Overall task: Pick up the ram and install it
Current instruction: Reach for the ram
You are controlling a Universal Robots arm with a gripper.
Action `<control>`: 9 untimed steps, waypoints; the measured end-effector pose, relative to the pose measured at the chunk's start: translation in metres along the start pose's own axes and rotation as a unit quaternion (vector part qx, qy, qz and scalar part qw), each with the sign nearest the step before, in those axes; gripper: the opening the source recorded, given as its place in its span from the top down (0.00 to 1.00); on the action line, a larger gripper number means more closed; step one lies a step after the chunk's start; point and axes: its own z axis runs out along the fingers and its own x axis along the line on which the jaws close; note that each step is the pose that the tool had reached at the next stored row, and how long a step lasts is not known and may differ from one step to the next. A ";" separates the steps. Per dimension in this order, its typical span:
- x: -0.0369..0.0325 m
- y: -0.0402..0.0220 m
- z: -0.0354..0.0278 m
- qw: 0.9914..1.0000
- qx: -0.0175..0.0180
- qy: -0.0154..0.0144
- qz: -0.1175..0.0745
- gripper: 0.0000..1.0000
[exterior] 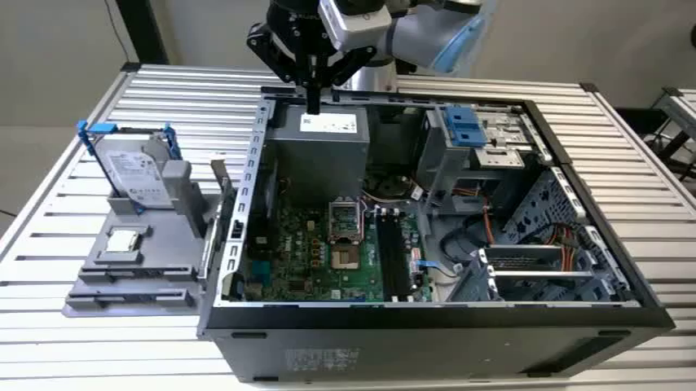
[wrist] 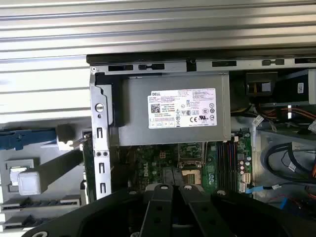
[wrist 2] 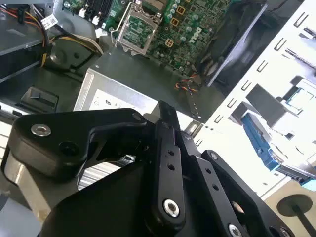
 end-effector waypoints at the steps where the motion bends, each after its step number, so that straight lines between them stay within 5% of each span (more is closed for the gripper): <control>1: 0.0000 0.0000 0.0000 1.000 0.000 0.000 0.000 1.00; 9: 0.0000 0.0000 0.0000 1.000 0.000 0.000 0.000 1.00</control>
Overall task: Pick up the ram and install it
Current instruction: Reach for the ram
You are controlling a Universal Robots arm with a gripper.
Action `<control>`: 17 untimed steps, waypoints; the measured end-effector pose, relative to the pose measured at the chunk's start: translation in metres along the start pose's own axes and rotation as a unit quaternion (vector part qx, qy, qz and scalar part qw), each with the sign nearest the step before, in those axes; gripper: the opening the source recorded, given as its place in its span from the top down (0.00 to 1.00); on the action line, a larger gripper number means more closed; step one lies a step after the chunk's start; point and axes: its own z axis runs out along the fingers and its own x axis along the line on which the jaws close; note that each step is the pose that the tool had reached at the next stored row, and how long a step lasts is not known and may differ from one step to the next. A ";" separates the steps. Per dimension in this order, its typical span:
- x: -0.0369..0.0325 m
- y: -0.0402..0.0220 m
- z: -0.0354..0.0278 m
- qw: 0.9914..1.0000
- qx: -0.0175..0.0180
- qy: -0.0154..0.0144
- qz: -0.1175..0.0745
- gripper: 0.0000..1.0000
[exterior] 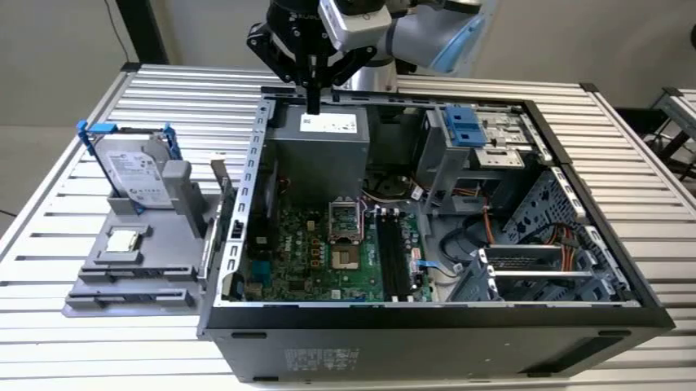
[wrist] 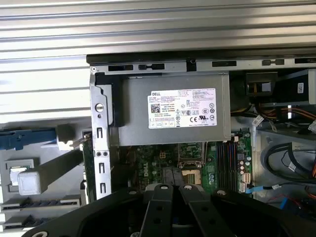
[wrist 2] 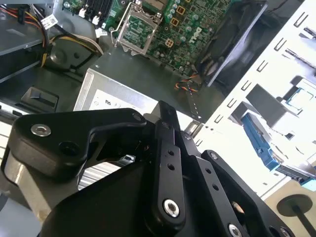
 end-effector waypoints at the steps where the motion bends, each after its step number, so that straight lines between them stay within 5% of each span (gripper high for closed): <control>1: 0.0001 0.0000 0.0000 1.000 0.000 0.000 0.000 1.00; 7: 0.0031 -0.0003 -0.0001 1.000 0.000 0.000 0.000 1.00; 17: 0.0212 -0.0015 -0.0005 1.000 0.000 0.000 -0.001 1.00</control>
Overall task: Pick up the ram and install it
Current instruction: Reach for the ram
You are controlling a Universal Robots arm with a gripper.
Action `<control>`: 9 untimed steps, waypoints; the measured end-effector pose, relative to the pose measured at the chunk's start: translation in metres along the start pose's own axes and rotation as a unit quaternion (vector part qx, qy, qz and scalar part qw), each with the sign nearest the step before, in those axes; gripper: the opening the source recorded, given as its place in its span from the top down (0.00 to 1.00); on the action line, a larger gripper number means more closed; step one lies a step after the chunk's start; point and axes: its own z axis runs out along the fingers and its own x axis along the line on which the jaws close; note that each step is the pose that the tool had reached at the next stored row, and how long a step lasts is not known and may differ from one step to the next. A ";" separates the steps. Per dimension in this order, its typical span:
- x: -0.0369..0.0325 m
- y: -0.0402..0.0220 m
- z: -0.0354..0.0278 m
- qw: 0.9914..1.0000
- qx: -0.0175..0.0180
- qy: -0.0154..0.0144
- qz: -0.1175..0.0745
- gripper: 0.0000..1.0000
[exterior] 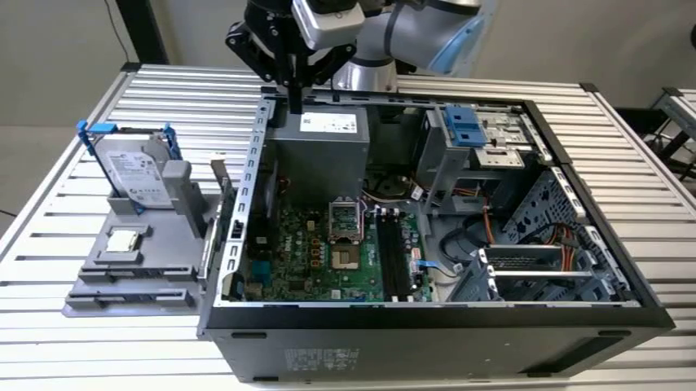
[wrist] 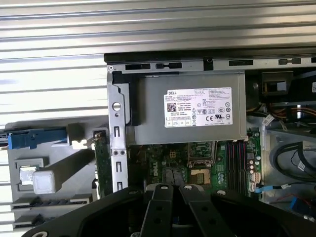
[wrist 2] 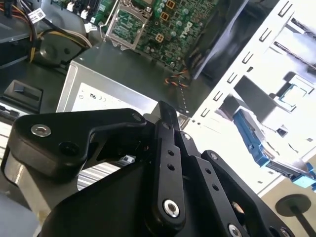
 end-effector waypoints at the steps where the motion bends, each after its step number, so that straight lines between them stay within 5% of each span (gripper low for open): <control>1: 0.0023 -0.0002 0.0000 1.000 0.000 0.000 0.000 1.00; 9: 0.0193 -0.0013 -0.0004 1.000 0.000 0.000 -0.003 1.00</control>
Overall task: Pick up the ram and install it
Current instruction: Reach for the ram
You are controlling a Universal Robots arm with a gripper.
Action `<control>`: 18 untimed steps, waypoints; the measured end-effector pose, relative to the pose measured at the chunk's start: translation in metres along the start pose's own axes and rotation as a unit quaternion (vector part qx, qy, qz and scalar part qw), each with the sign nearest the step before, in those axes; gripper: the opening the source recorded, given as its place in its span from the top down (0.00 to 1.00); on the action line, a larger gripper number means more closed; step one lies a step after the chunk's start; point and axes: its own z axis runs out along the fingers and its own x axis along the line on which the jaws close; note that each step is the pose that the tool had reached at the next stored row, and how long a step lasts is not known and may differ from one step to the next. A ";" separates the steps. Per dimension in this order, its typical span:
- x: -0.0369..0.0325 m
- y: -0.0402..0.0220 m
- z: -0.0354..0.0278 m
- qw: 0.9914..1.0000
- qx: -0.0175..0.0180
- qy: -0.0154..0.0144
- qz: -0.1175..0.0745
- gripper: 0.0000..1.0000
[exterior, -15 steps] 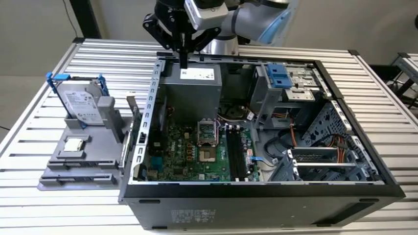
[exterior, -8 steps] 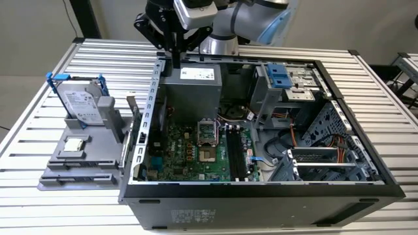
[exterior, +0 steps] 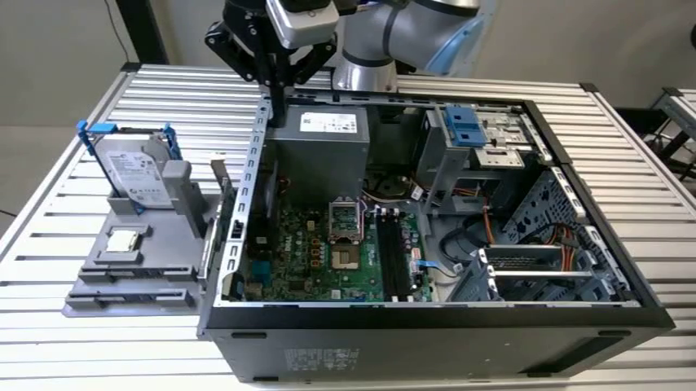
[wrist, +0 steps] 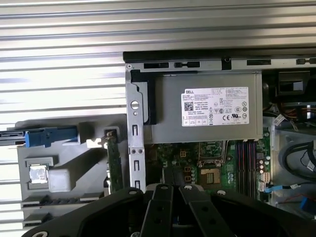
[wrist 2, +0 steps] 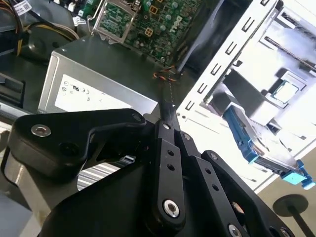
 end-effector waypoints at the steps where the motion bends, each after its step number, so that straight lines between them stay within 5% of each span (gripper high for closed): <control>1: 0.0022 -0.0001 -0.0001 1.000 0.000 0.000 0.000 1.00; 18: 0.0395 -0.0024 -0.0009 1.000 0.000 0.000 -0.001 1.00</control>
